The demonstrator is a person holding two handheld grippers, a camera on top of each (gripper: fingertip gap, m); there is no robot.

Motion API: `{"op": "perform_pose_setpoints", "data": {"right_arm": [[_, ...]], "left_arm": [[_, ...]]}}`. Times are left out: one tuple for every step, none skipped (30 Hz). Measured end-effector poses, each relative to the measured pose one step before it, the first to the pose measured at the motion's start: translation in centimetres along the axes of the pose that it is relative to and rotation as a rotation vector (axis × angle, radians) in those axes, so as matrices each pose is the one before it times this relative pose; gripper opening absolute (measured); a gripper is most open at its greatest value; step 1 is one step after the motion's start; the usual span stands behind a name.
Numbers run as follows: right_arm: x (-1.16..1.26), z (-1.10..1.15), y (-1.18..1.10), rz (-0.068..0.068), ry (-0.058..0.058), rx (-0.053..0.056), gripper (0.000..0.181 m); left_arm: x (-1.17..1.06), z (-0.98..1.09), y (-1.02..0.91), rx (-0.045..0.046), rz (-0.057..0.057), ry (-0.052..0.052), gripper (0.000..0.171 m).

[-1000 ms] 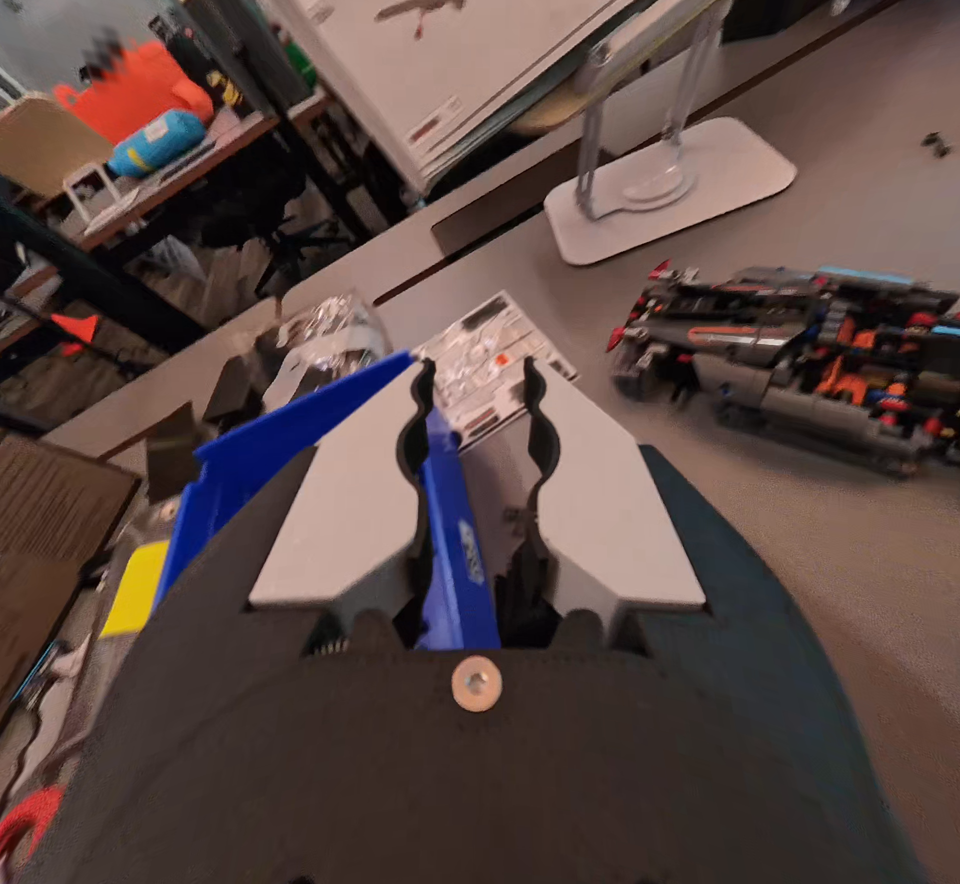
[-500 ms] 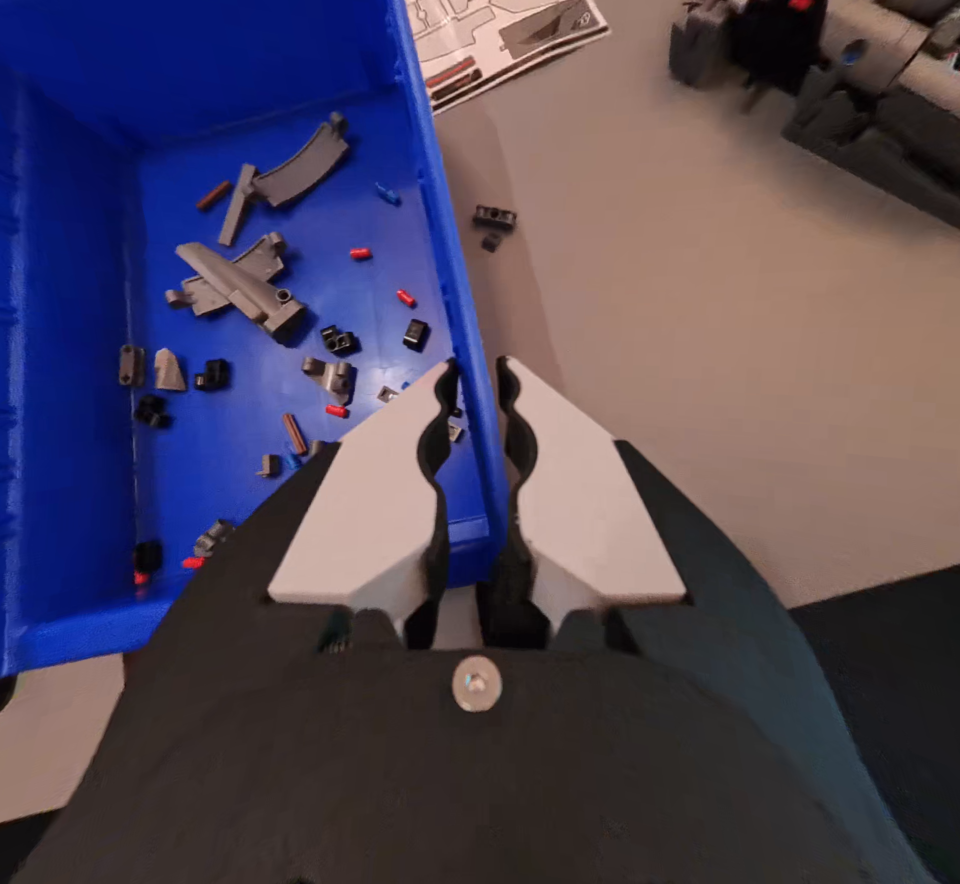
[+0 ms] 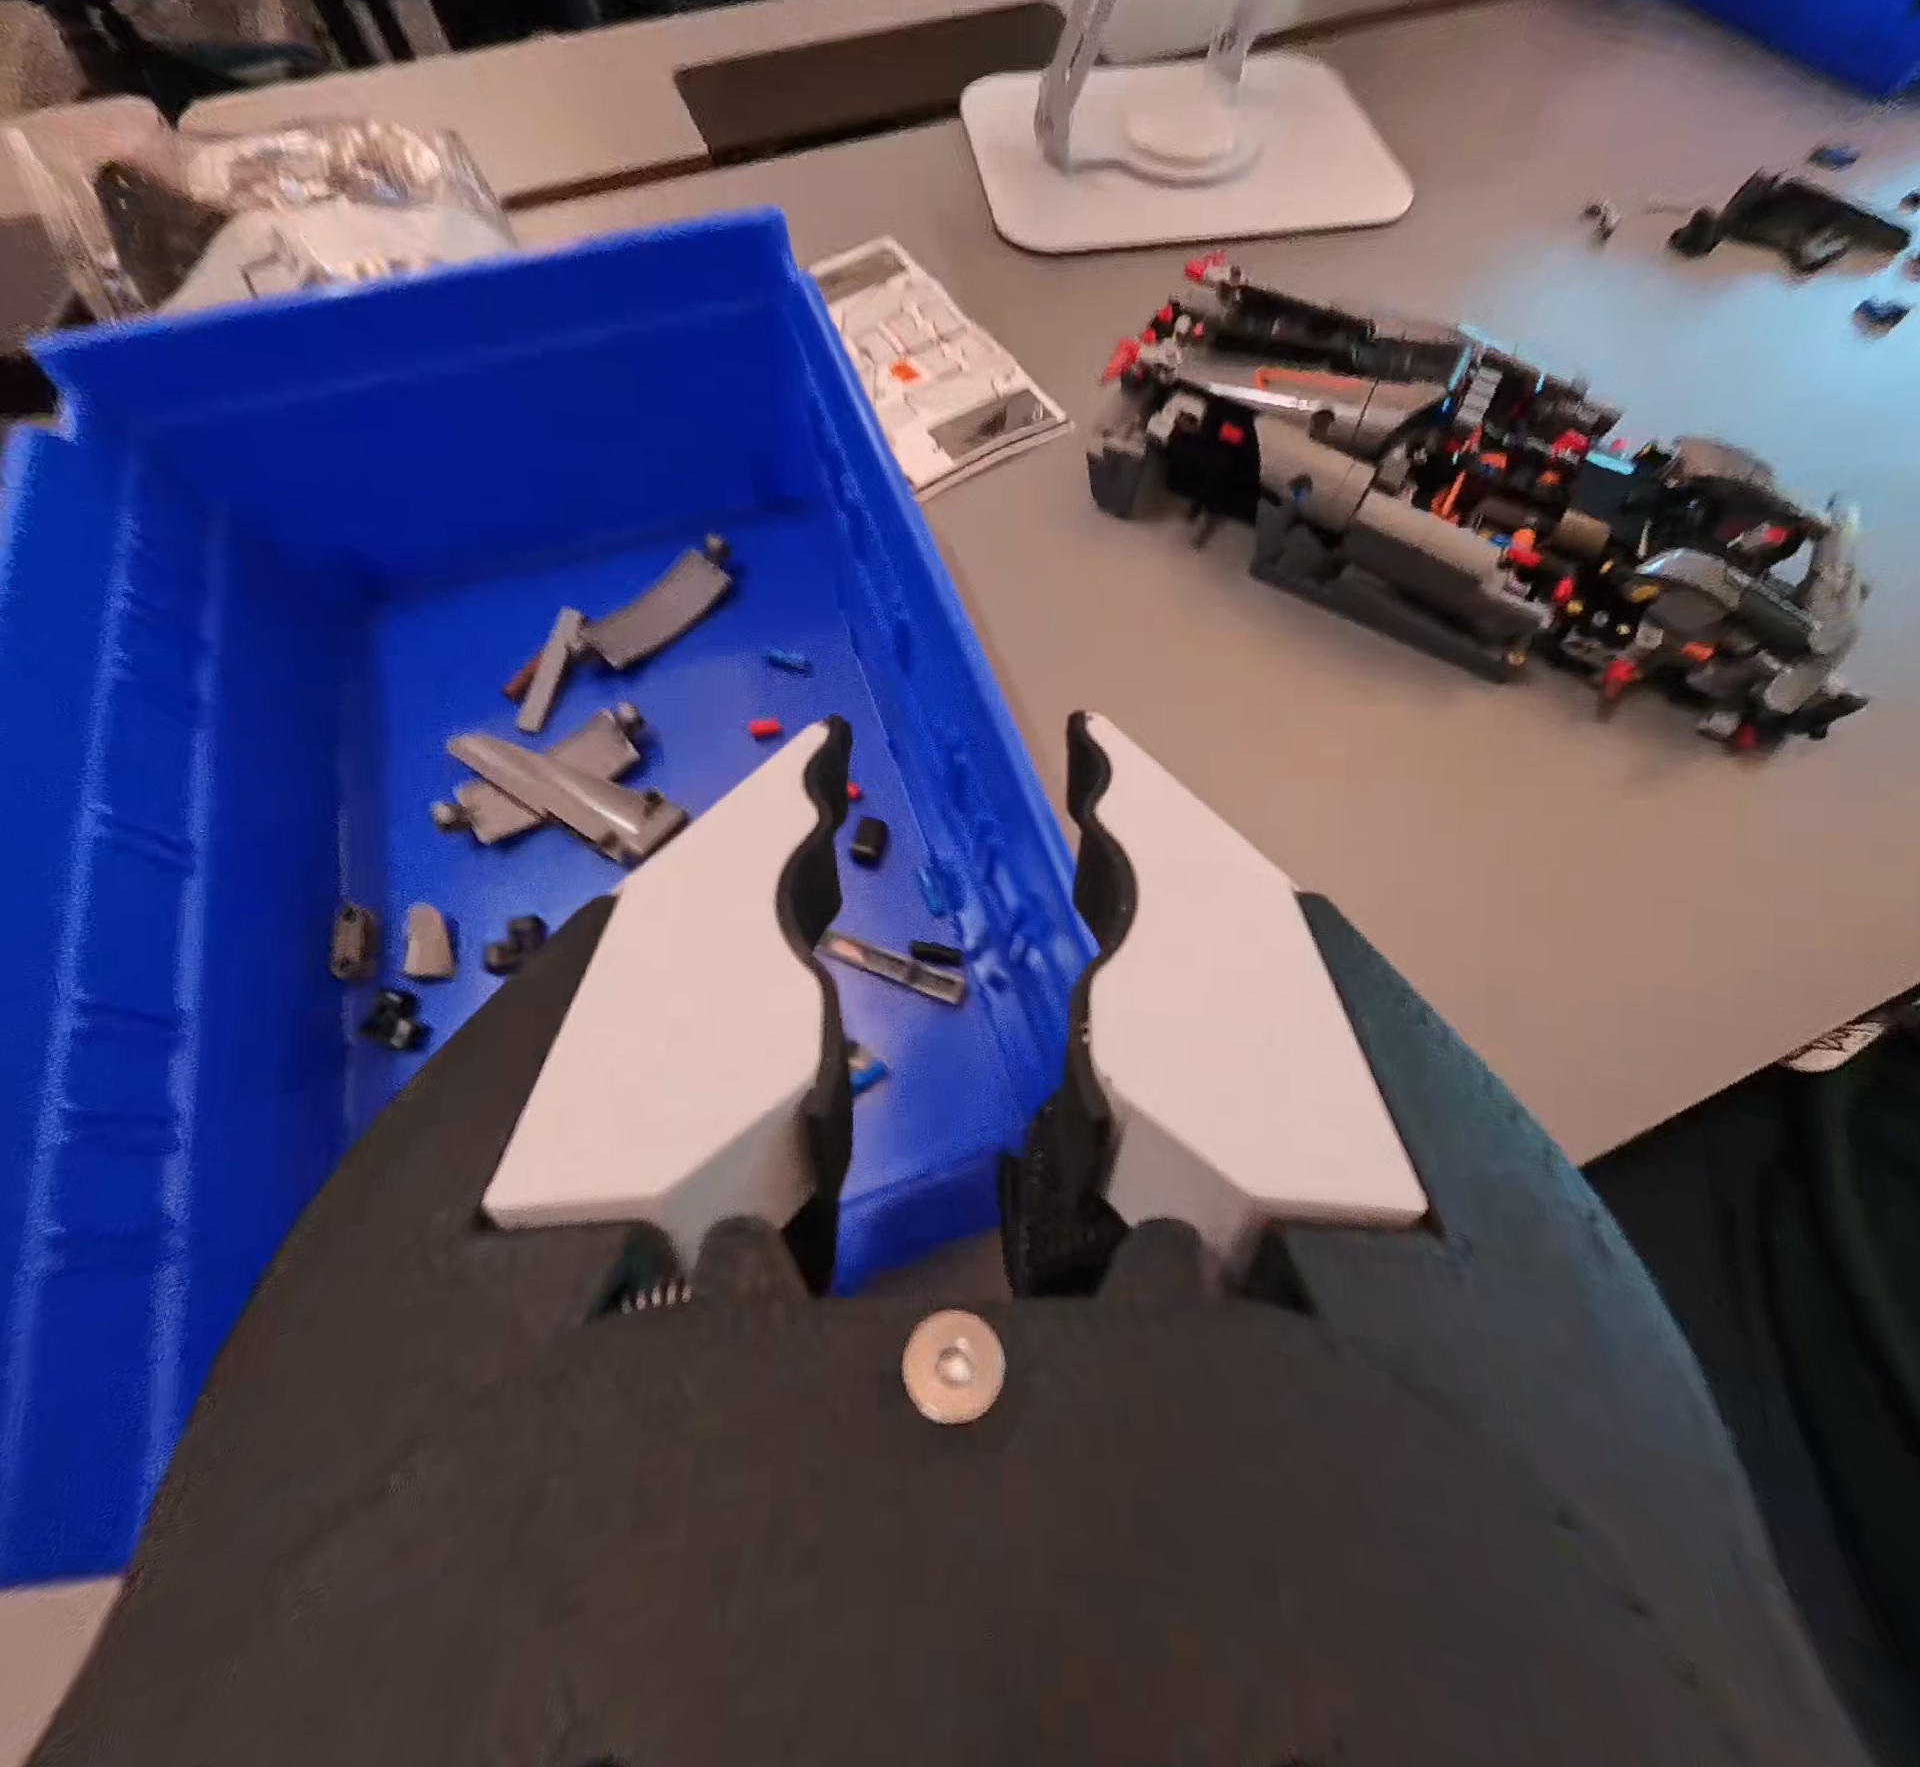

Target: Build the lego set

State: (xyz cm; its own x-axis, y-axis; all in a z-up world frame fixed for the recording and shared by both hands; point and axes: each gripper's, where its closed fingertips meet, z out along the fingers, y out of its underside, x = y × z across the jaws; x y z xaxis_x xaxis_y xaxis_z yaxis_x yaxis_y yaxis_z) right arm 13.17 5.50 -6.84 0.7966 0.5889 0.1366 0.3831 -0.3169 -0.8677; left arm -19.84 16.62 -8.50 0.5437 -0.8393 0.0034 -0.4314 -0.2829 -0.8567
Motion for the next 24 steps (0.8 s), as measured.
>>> {"op": "perform_pose_setpoints", "data": {"right_arm": [[-0.018,-0.133,-0.064,0.001,0.0019,0.0061,0.023],[-0.025,-0.118,-0.065,0.0018,0.0014,0.0088,0.022],[-0.039,-0.108,-0.02,0.0034,0.001,0.0082,0.022],[-0.058,-0.084,0.036,0.0044,0.0007,0.0067,0.022],[-0.081,-0.065,0.097,0.0052,-0.0005,0.0053,0.022],[-0.104,-0.049,0.136,0.0055,-0.0016,0.0028,0.022],[-0.105,-0.047,0.168,0.0035,-0.0009,0.0004,0.022],[-0.09,-0.067,0.171,0.0009,0.0002,-0.0002,0.022],[-0.067,-0.085,0.177,0.0003,0.0003,-0.0008,0.022],[-0.045,-0.092,0.168,0.001,-0.0001,-0.0002,0.021],[-0.025,-0.097,0.159,0.0023,-0.0012,0.0003,0.022],[0.004,-0.079,0.158,0.003,-0.0016,0.0,0.022],[0.049,-0.076,0.165,0.0026,-0.0006,-0.0005,0.021],[0.068,-0.047,0.148,0.0019,-0.0003,-0.0002,0.021],[0.094,-0.033,0.114,0.0026,-0.0001,0.0005,0.021],[0.087,-0.015,0.089,0.0035,-0.0005,0.001,0.021],[0.075,-0.003,0.06,0.0031,-0.0004,0.0019,0.021],[0.052,-0.012,0.036,0.0023,-0.0002,0.0031,0.021],[0.008,-0.027,0.002,0.0014,-0.0006,0.0045,0.02],[-0.008,-0.018,0.007,0.0015,-0.001,0.0045,0.02],[-0.022,-0.024,0.026,0.0017,-0.0013,0.003,0.02],[-0.019,-0.018,0.048,0.001,-0.0013,0.0026,0.02],[-0.027,-0.029,0.057,0.0012,-0.0014,0.0022,0.02],[-0.01,-0.039,0.074,0.0018,-0.0015,0.0012,0.02]], "left_arm": [[-1.044,-0.039,-0.577,0.00486,0.011,0.0067,0.033],[-1.377,0.378,0.133,-0.03432,0.0284,-0.0137,0.028],[-1.214,0.779,0.837,-0.07284,0.0398,-0.0068,0.025],[-1.073,1.073,1.067,-0.07965,0.0452,-0.0069,0.024],[-1.263,1.169,1.029,-0.0728,0.0352,-0.0313,0.024],[-0.772,1.2,1.091,-0.07578,0.0356,-0.0137,0.025],[-0.233,1.113,0.926,-0.06236,0.037,0.0093,0.023],[-0.588,0.914,0.591,-0.03773,0.0221,-0.0201,0.022],[-0.095,0.713,0.356,-0.02419,0.0106,0.0081,0.022],[0.369,0.461,-0.046,0.00296,0.0174,0.03,0.021],[-0.049,0.387,-0.145,0.00647,0.0203,-0.0039,0.021],[-0.096,0.406,0.077,-0.00975,0.014,-0.0049,0.021],[0.204,0.435,0.176,-0.01563,0.0109,0.0154,0.02],[-0.251,0.471,0.379,-0.02689,0.0094,-0.012,0.019],[-0.38,0.513,0.617,-0.03994,0.0021,-0.0183,0.019],[0.002,0.473,0.409,-0.02508,-0.0002,0.0059,0.018],[0.056,0.234,-0.248,0.01876,0.0006,0.0039,0.011],[-0.018,0.142,-0.149,0.01309,-0.0064,0.001,0.009],[-0.207,0.009,0.0,-0.00201,-0.0115,-0.0099,0.008],[-0.157,-0.051,0.004,-0.0031,-0.0056,-0.0091,0.008],[0.099,-0.091,-0.181,0.01152,-0.0063,0.0081,0.007],[-0.233,-0.178,-0.234,0.014,-0.0109,-0.0143,0.007],[-0.374,-0.282,-0.162,0.01039,-0.0146,-0.0221,0.007],[-0.119,-0.358,-0.145,0.008,-0.0066,-0.0071,0.007]]}}
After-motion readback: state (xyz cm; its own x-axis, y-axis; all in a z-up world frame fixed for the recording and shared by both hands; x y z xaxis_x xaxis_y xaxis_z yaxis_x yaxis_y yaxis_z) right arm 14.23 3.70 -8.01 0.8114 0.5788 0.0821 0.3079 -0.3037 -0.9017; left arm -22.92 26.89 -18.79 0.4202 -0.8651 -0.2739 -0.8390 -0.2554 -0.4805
